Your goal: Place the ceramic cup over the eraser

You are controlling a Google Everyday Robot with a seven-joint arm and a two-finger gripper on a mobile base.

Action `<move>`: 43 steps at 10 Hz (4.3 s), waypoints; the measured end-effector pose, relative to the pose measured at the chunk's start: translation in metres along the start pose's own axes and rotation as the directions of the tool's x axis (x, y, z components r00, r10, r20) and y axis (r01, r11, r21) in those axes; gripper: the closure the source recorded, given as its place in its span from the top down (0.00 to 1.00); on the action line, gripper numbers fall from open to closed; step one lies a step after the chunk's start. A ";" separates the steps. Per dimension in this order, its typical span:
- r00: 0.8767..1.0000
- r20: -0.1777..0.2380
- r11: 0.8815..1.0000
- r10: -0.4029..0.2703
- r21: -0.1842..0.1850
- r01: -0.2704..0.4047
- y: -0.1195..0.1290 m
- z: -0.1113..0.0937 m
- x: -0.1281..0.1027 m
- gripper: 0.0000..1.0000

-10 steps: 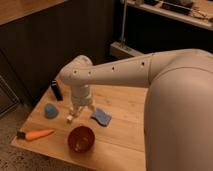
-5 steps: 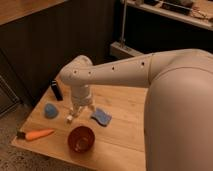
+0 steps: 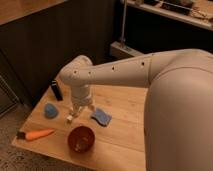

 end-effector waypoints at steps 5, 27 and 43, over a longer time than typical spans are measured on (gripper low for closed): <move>1.000 0.000 1.000 0.000 0.000 0.000 0.000 0.000 0.000 0.65; 0.976 0.043 0.973 -0.212 0.105 0.206 0.103 -0.007 -0.033 0.65; 0.906 0.114 0.911 -0.408 -0.013 0.412 0.220 0.084 -0.098 0.65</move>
